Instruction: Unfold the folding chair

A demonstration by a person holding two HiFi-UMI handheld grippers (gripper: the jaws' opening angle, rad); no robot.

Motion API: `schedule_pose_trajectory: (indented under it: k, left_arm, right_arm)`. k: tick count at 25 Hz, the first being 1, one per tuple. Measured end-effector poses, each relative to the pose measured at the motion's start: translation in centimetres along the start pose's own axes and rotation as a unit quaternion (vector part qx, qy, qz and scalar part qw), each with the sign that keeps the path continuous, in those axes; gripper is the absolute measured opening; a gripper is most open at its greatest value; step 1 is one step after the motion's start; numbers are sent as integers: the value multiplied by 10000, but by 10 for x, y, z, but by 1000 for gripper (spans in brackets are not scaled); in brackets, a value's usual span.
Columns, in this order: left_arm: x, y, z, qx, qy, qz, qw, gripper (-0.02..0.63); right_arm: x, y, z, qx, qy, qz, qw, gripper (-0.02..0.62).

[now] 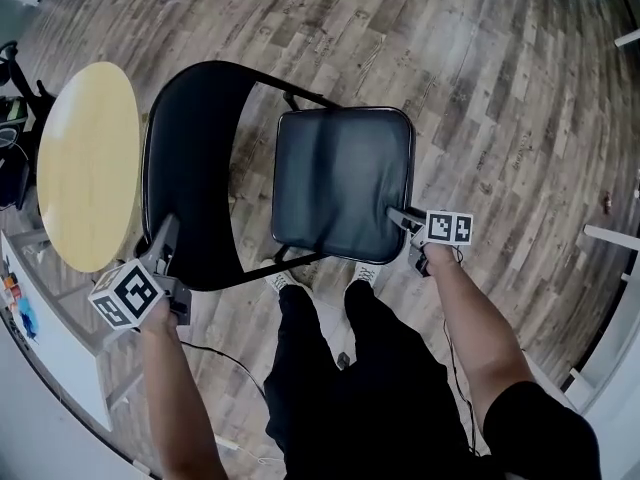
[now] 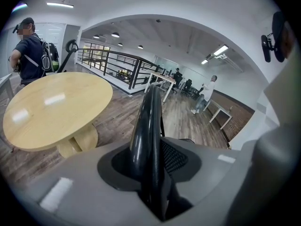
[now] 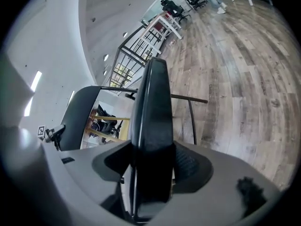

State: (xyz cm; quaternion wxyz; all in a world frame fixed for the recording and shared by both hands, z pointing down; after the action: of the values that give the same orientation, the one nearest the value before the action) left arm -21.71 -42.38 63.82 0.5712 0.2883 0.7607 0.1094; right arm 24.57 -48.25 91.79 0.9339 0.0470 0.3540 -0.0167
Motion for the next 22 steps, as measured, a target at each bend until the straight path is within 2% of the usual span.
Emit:
schedule_pose_trajectory:
  k: [7, 18, 22]
  left_arm:
    - [-14, 10, 11, 9, 26, -1, 10000, 135]
    - [-29, 22, 14, 58, 166, 44, 9998, 134]
    - [-38, 28, 4, 119, 243, 3, 9996, 135]
  right_arm:
    - [2, 1, 36, -157, -62, 116, 9998, 255]
    - [3, 5, 79, -149, -433, 348, 9983, 258]
    - [-3, 9, 91, -238, -531, 347, 9977, 259]
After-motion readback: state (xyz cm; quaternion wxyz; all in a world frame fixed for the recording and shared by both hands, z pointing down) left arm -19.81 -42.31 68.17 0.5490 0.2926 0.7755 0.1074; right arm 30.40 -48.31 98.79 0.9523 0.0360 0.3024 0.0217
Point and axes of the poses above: the fingertips, and each gripper's own axes: x backward along the fingers, z to its right, y out of its underside, the point moved 3 cm from there along x, backward along the fingers, and after that the axes turned 12 degrees about -z, right-handed, at the moved point
